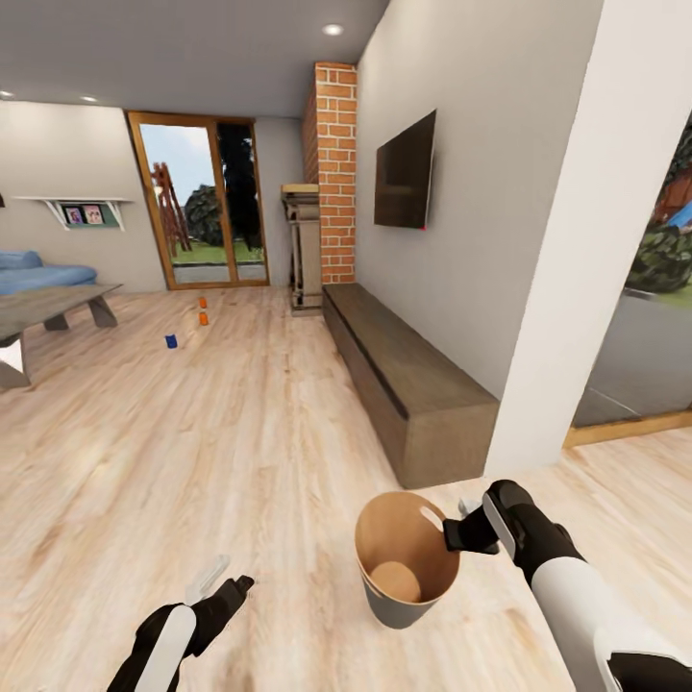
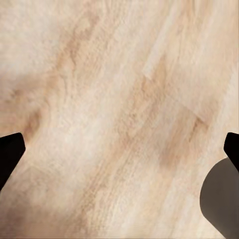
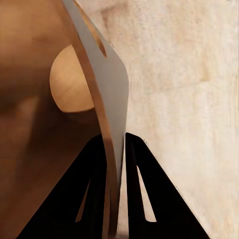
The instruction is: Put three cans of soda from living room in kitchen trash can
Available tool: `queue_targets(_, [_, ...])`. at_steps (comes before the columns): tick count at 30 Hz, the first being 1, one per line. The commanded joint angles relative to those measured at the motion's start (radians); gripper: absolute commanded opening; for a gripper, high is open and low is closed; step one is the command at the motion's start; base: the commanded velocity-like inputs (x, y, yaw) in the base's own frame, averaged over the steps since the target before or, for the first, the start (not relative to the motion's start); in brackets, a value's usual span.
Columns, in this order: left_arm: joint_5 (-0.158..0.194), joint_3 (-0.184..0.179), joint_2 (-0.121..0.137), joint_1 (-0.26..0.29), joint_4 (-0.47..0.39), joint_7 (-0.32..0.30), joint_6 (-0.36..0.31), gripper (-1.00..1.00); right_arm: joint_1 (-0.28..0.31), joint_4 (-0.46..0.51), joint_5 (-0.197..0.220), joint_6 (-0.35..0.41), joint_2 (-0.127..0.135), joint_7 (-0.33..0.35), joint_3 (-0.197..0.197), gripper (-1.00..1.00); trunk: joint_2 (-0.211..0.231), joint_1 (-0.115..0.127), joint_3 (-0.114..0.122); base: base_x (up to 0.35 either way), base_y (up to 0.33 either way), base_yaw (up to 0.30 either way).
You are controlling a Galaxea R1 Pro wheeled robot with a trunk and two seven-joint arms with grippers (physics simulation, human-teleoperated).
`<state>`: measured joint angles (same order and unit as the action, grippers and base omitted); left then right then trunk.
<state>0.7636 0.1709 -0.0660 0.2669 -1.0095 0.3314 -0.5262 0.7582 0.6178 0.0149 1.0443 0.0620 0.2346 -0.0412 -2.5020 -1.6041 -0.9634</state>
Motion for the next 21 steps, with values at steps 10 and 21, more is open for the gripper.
queue_targets(10, [-0.006,-0.003,-0.001,0.000,0.006,0.001,0.002,1.00,0.001,0.000,0.036,0.003,0.000,0.008,-0.002,-1.00,0.000,0.000,0.000,0.198,0.304,0.274])
queue_targets(21, [-0.007,-0.007,-0.002,0.000,0.008,0.002,0.002,1.00,0.001,0.000,0.034,0.003,0.002,0.008,-0.003,-1.00,0.000,0.000,0.000,0.280,0.229,0.173])
